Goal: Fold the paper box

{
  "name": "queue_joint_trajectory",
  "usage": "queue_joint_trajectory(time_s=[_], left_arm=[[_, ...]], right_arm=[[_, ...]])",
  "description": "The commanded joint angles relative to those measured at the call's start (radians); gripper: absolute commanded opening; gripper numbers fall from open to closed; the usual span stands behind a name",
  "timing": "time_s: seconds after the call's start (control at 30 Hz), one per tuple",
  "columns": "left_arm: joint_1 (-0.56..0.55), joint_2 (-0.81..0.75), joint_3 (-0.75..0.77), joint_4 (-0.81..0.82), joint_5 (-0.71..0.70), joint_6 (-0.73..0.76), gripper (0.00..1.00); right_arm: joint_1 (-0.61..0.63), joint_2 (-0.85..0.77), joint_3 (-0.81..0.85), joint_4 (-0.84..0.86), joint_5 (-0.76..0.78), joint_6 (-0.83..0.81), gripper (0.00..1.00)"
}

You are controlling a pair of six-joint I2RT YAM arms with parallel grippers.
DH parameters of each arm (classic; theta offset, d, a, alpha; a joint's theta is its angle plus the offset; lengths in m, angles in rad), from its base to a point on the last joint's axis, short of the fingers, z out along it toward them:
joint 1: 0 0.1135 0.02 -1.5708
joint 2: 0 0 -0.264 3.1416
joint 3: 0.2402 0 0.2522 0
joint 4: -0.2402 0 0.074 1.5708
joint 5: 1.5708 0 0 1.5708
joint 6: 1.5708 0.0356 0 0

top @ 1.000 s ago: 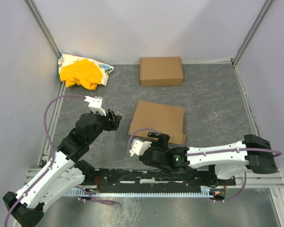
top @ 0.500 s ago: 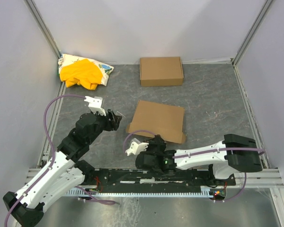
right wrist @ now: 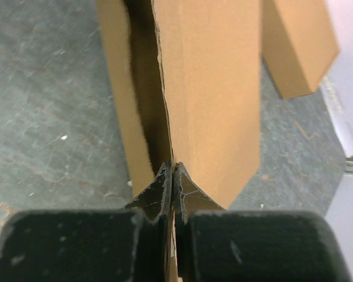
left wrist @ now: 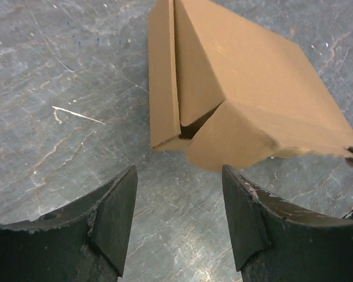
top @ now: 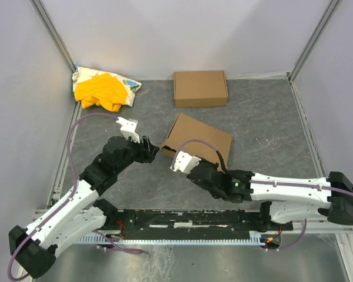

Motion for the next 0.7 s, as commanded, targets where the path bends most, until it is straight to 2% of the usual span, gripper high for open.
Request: queue_joint_trajectory(time_s=[0.0,0.13,0.37,0.67], left_arm=[[-0.003,0.051,0.063,0.082,0.052,-0.039,0.67],[-0.003,0.048,0.093,0.073,0.035,-0.029,0.67],[-0.003,-0.001,0.122,0.022,0.001,-0.017,0.67],[-0.003,0.008,0.067,0.049,-0.01,-0.073,0.67]], right_arm=[[0.002,0.08,0.038,-0.066,-0.164,0.039,0.02],[0.002,0.192,0.074,-0.087,-0.151,0.058,0.02],[0.002,0.294,0.079,-0.01,-0.185,-0.006,0.02],[0.004,0.265,-0.083,0.163,-0.27,-0.235,0.03]])
